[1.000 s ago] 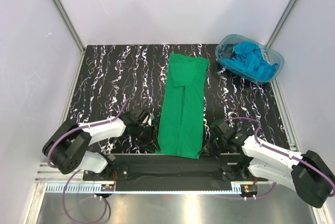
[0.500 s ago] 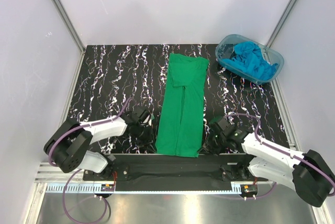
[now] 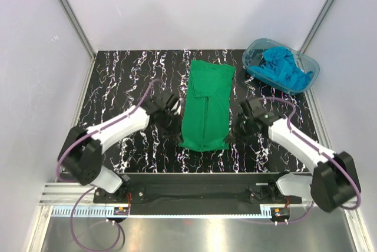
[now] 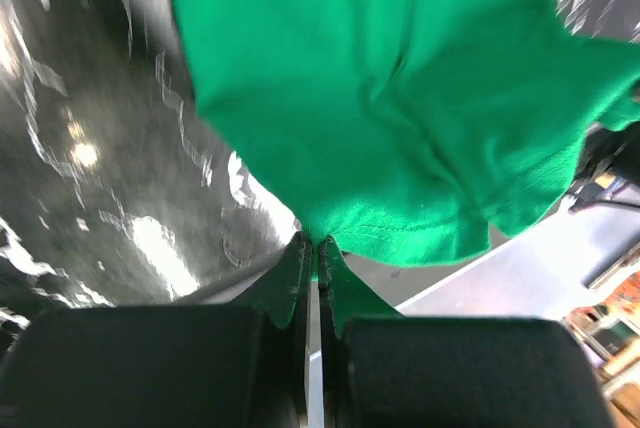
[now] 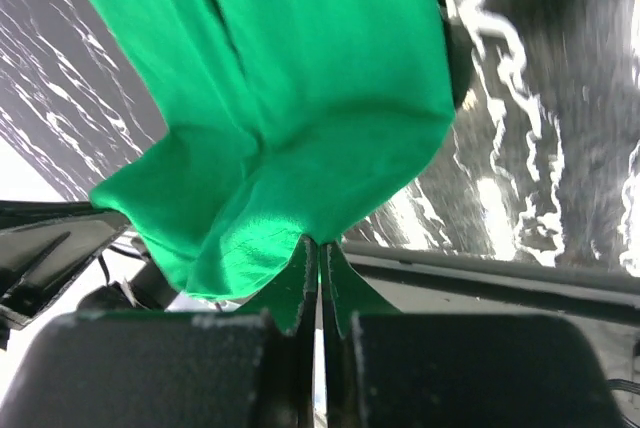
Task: Fold and stack the t-shirts
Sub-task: Fold the tshirt
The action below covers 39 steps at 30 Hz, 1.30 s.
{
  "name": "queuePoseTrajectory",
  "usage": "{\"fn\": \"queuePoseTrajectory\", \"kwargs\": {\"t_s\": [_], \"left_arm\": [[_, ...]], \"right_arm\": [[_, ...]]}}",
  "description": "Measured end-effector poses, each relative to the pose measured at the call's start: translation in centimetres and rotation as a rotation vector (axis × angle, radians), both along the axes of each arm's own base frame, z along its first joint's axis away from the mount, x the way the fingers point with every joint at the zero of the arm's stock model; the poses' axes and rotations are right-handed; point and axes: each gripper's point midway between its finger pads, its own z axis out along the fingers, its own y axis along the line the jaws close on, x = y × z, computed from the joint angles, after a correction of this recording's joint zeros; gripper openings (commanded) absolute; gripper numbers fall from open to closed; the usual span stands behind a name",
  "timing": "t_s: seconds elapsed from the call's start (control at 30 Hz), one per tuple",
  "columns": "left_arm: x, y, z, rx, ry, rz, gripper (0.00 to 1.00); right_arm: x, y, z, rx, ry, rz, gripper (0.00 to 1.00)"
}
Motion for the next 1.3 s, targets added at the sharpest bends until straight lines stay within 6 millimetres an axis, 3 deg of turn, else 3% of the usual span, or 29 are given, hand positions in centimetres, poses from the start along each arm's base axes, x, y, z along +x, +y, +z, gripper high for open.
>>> {"fn": "queuePoseTrajectory", "kwargs": {"t_s": [0.17,0.33,0.7,0.9,1.3], "left_arm": [[5.2,-1.2,1.3,0.027,-0.057,-0.004,0.01],[9.7,-1.5,1.0,0.051,-0.075,0.006,0.00],[16.1,-1.8,-0.5,0.064,-0.070,0.054,0.02],[18.3,-2.2,-1.1,0.056,-0.073,0.071,0.03],[19.8,-0.6,-1.4,0.054,-0.070,0.120,0.04]], "right_arm": [[3.9,-0.5,1.2,-0.039,-0.025,0.039,0.00],[6.7,-1.4,0.7,-0.072,-0.014,0.066,0.00],[12.5,-3.6,-0.6,-0.110,-0.015,0.103,0.00],[14.9,-4.2,-1.6,-0.103,-0.012,0.128,0.00],[17.9,-3.2,-2.9,-0.055,-0.002,0.169,0.00]]}}
